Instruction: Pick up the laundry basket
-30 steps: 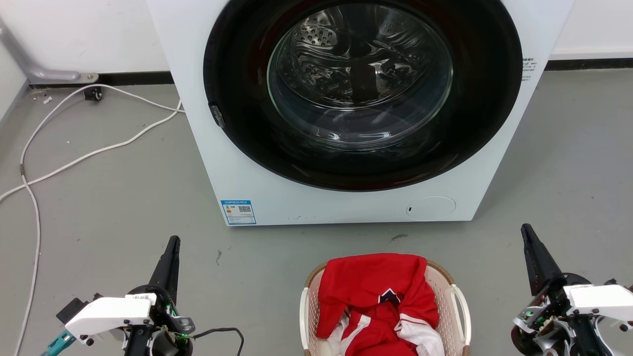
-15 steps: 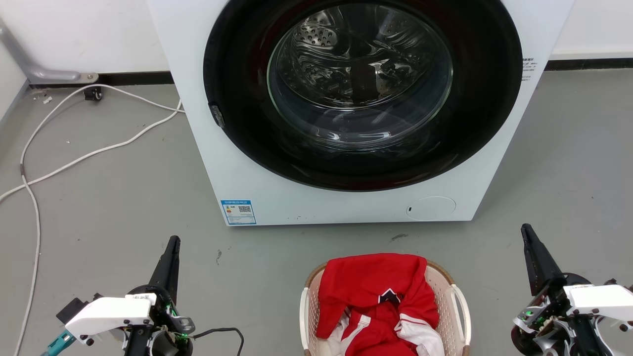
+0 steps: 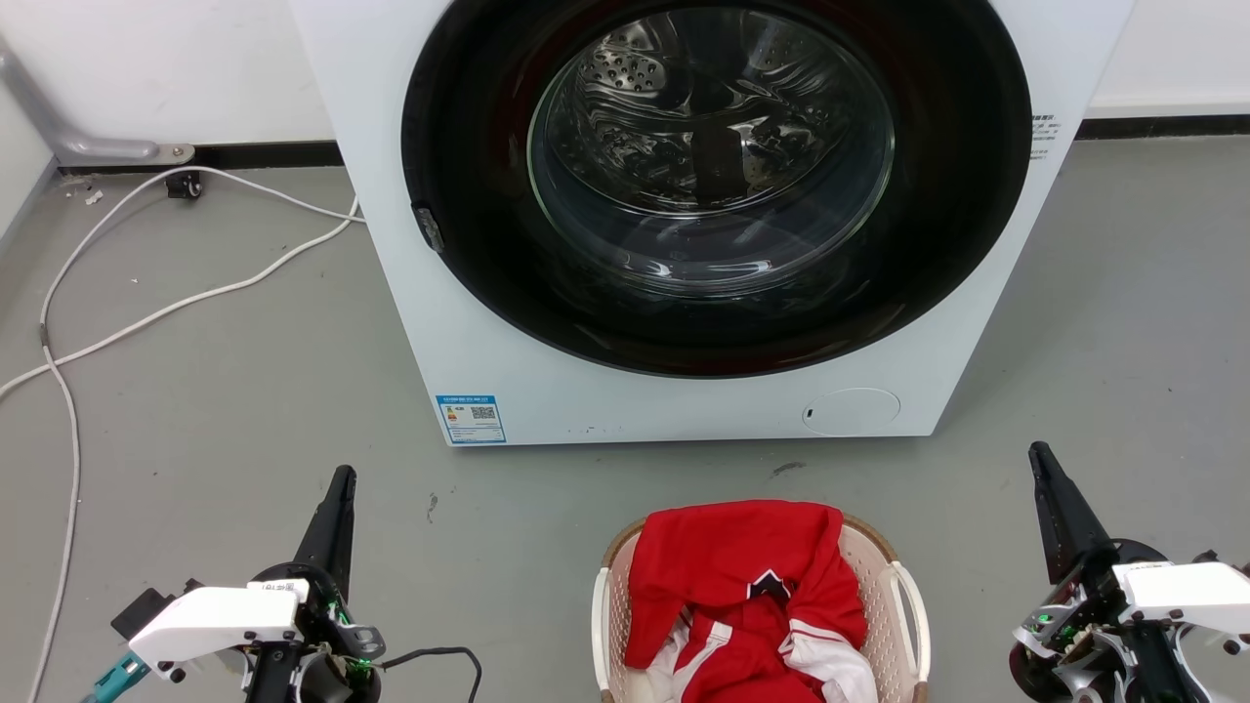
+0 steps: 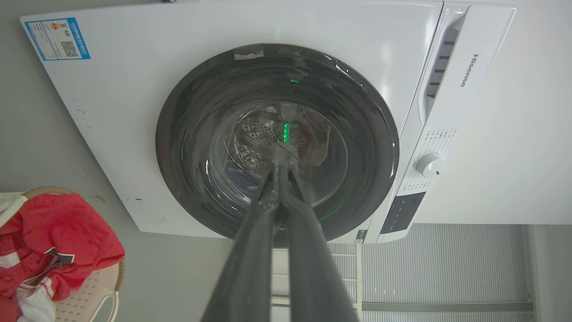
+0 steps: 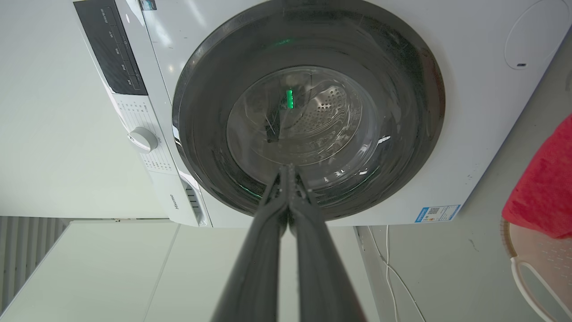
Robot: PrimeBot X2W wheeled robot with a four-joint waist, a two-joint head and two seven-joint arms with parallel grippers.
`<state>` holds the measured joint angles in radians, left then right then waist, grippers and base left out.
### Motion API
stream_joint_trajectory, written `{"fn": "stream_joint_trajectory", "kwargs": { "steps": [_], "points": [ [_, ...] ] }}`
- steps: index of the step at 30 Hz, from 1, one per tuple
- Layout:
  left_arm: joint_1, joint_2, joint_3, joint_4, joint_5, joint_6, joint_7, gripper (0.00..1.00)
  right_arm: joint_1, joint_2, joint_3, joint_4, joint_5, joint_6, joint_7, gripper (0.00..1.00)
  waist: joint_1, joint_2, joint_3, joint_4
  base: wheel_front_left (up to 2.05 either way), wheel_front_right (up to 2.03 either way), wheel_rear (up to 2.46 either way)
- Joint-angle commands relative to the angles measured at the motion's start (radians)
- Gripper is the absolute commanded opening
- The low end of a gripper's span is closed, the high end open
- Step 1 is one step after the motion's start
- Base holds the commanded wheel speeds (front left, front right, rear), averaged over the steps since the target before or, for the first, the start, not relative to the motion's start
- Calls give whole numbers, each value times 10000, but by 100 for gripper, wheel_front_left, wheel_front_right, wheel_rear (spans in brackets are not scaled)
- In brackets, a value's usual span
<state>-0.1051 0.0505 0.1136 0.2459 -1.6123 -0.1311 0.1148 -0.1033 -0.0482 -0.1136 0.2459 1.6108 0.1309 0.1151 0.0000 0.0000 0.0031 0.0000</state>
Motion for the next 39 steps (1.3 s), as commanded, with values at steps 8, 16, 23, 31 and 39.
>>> {"fn": "stream_joint_trajectory", "kwargs": {
  "steps": [8, 16, 23, 31, 39],
  "points": [
    [155, -23, -54, 61, 91, 4, -206, 100, 146, 19, 40, 165, -158, -2, -201, 100, 0, 0, 6, 2, 0, 0, 0],
    [144, -20, 0, -209, 1110, 6, -556, 100, 129, 14, 24, -127, -1366, -2, -552, 100, 0, 0, 25, 11, 0, 0, 0],
    [133, -16, -33, -635, 2508, 195, -879, 100, 181, 10, 268, -674, -3216, -2, -874, 100, 0, 0, 54, 20, 0, 0, 0],
    [221, -12, -220, -1060, 4272, 502, -1216, 100, 271, 4, 443, -1138, -5074, -2, -1214, 100, 0, 0, 82, 37, 0, 0, 0],
    [323, -9, -458, -1309, 5921, 687, -1525, 100, 363, -1, 549, -1433, -6811, -1, -1529, 100, 0, 0, 110, 61, 0, 0, 0]
  ]
}}
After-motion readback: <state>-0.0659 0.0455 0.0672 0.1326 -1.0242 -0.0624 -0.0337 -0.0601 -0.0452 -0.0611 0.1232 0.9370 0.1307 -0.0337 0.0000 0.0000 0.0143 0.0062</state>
